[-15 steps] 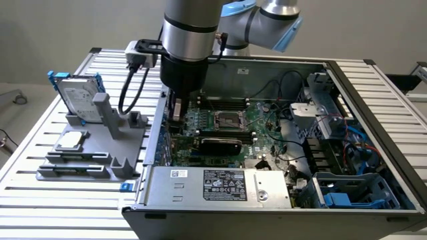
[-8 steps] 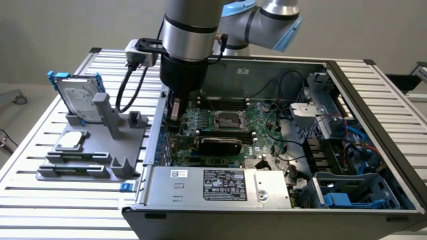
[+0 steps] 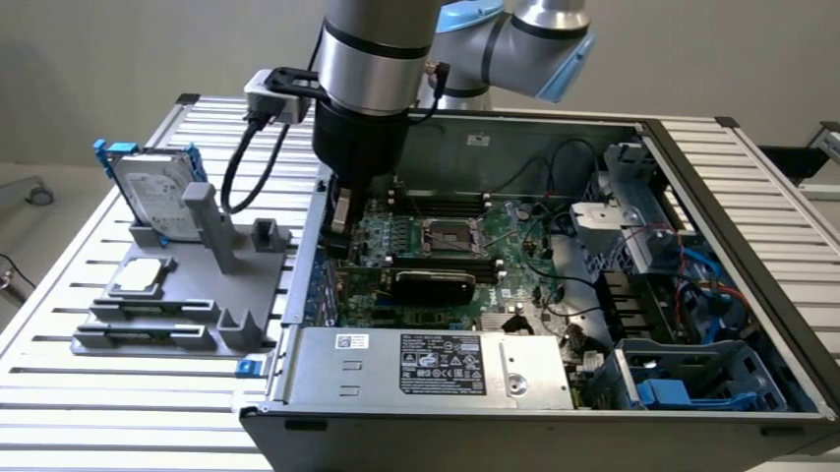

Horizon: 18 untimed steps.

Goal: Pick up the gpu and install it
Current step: 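Press down on the gpu until it lock into place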

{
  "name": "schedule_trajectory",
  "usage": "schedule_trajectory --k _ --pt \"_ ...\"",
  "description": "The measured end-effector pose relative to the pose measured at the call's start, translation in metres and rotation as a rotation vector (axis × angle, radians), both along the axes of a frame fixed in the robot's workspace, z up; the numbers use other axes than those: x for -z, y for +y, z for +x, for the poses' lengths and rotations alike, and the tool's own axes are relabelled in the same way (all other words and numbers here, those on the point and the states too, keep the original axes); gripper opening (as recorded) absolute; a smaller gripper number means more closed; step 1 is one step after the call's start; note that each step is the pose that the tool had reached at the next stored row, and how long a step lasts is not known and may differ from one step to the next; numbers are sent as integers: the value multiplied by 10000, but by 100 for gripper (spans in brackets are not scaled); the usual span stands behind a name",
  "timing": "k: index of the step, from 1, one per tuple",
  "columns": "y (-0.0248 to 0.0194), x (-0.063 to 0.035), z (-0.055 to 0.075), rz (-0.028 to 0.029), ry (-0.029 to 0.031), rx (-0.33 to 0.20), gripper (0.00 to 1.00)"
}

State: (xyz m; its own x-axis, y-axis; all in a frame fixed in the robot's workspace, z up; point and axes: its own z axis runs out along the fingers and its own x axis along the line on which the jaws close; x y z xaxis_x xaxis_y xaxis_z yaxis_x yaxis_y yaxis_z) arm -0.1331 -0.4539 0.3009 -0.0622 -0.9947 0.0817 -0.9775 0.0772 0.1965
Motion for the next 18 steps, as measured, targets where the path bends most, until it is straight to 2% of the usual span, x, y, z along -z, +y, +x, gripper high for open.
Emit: schedule_trajectory --k 6,12,18 --pt "0 -8 13 -99 15 61 11" --pt "2 2 15 -99 14 156 11" --pt "6 6 16 -70 13 415 11"
